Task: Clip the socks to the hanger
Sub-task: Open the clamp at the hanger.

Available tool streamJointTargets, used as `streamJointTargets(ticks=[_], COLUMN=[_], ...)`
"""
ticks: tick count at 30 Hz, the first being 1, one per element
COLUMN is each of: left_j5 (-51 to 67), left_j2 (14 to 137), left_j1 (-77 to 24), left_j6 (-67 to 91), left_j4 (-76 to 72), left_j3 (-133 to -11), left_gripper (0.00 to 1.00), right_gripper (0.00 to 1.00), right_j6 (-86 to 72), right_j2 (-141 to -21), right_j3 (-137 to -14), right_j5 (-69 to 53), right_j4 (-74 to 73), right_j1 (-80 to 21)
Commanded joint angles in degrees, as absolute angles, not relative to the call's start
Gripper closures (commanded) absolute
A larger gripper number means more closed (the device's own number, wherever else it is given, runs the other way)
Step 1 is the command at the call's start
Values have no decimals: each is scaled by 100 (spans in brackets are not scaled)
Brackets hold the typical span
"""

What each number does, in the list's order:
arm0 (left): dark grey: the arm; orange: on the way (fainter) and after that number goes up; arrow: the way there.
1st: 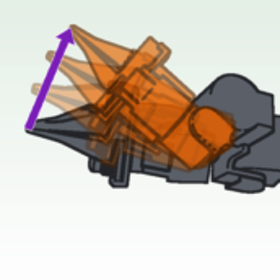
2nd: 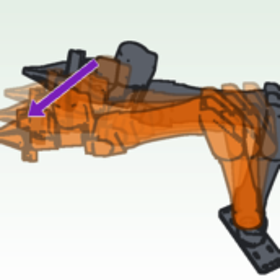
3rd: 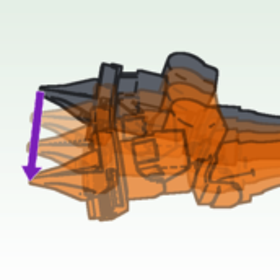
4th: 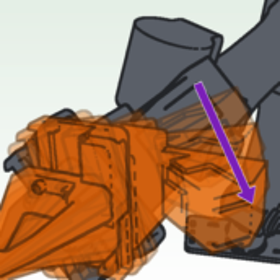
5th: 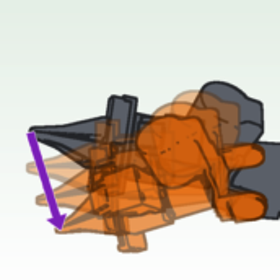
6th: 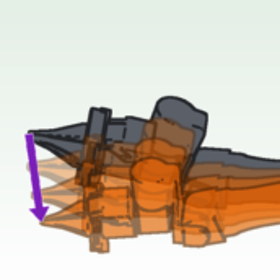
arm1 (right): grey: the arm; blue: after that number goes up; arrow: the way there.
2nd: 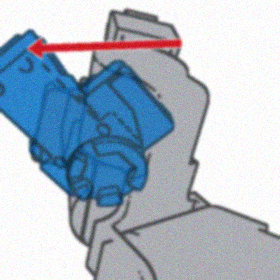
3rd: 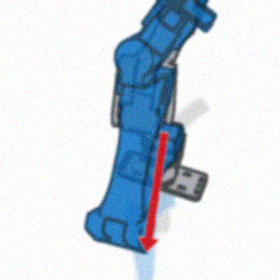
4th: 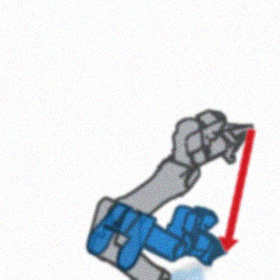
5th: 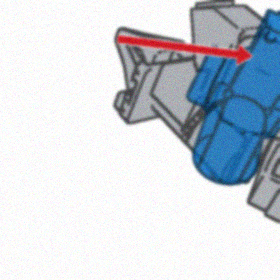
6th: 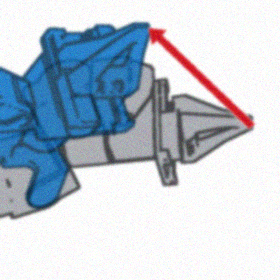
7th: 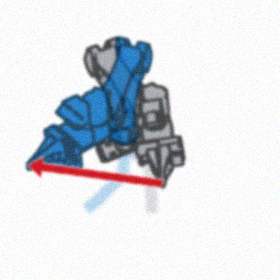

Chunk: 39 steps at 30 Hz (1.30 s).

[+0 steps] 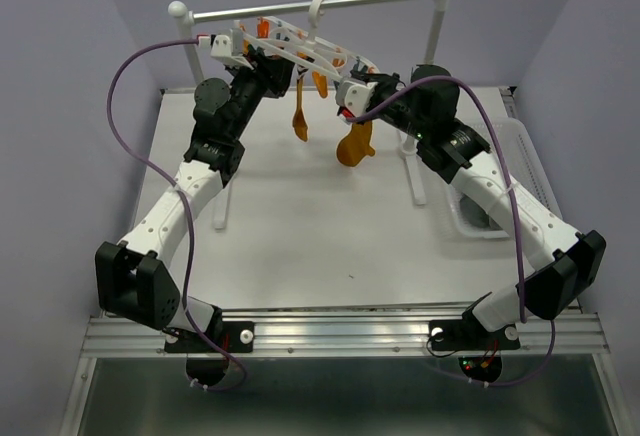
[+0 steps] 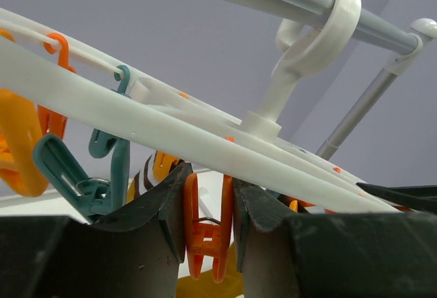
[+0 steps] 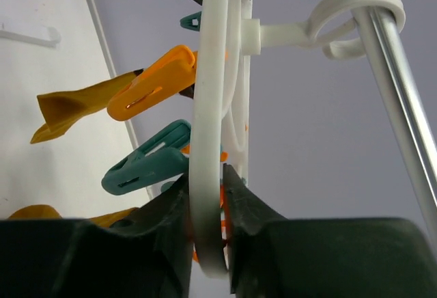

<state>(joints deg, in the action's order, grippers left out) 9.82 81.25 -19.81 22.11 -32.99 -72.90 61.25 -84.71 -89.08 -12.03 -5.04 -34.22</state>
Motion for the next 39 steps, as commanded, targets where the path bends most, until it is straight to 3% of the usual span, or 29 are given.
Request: streamJointTargets(ticks=[1,6,9,11,20,22,26,30,39], left_j5=[248,-112,-368,-518,-861,-914,-993,-1055,-1195], left_j2=[7752,7506,7383,7339,7198,7207,7225,7198,7137], left_j1=[-1916,-1951,-2013,-2056,-2136,-2144,-2162,-2188,-2224], left_j6=[2583,2654,2680,2672,2619,2610,2602,2680,2707], left_j4=[-3279,-3243,-3208,-3199,-2971,-2927,-2857,-2760,-2540], left_j3=[-7559,-7366,-7286,-7242,-7189,-7198,-7181,-7111,-7084], left_gripper=[100,100,100,100,100,100,100,100,100], right_gripper=[63,37,9,0,0,0,0,0,0], right_j6=[5818,5880,5871,5845,5318,4880,3161,2269,-313], right_j2=[-8306,-8112,-7998,-7893,-7058,-6909,-7057,-7032,-6372], right_j3=[-8833,-8684,-8710,-8701,-8657,-8570,-8334,-7667,-6953], right_j5=[-932,-1160,-1257,-1344,-1943,-1636,694,2009,2733], right_j4=[-404,-483,-720,-869,-1828,-1898,-1811,-1837,-2678], right_j1=[-3393,-3393,-3393,-3393,-3393,-3393,-3393,-3393,-3140])
